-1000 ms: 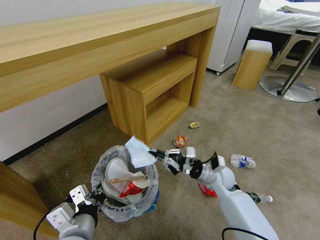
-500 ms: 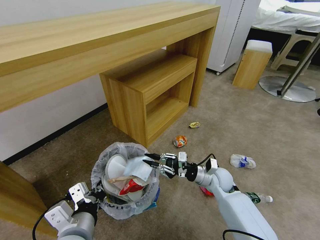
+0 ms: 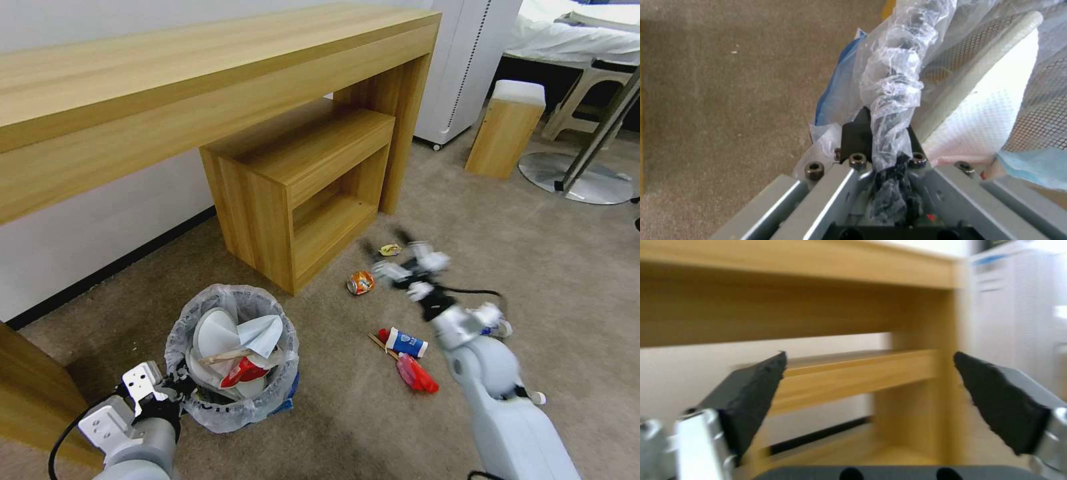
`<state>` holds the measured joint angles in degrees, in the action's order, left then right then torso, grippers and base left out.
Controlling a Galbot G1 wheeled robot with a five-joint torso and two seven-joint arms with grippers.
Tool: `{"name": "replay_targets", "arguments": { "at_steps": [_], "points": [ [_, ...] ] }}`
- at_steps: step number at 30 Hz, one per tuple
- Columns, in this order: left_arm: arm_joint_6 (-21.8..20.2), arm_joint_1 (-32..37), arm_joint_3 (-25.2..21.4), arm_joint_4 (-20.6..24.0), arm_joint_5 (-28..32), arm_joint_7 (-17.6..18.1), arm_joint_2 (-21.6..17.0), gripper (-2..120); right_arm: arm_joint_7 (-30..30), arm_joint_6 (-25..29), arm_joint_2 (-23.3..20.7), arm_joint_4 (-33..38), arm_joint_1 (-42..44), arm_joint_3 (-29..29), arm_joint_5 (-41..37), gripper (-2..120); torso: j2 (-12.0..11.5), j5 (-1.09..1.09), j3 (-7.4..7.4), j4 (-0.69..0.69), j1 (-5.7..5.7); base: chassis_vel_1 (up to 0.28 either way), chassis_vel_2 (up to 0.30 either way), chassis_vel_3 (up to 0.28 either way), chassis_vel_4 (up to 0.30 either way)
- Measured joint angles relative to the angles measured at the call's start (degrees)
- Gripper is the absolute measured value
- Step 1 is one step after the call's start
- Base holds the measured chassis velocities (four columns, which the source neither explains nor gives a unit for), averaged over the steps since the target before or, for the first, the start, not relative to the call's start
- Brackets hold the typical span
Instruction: Pick up the trash bin and place the garbage on the floor into it.
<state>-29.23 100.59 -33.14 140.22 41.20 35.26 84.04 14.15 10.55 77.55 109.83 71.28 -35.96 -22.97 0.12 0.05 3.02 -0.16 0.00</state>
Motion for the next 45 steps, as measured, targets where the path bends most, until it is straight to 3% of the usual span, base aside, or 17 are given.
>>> {"name": "replay_targets", "arguments": {
  "at_steps": [8, 15, 45],
  "points": [
    [0.79, 0.31, 1.01, -0.64, -1.57, -0.65, 0.37, 1, 2.33, 1.26, -0.74, 2.61, 5.37, -11.01, 1.01, 100, 0.0, 0.01, 0.0, 0.0, 0.0, 0.0, 0.0, 0.0, 0.0],
    [1.31, 0.2, 0.98, -0.3, -2.42, -1.15, 0.62, 1, 2.56, 0.9, -1.44, 3.23, 7.01, -16.7, 3.14, 100, 0.0, 0.0, 0.0, 0.01, 0.0, 0.0, 0.0, 0.0, 0.0],
    [1.8, 1.19, 1.23, 0.01, -3.47, -2.45, 0.66, 1, 1.61, 3.38, -0.75, 2.98, 7.83, -14.18, 1.66, 100, 0.0, -0.01, 0.0, 0.02, 0.0, -0.003, -0.003, -0.002, -0.005]
  ]
}}
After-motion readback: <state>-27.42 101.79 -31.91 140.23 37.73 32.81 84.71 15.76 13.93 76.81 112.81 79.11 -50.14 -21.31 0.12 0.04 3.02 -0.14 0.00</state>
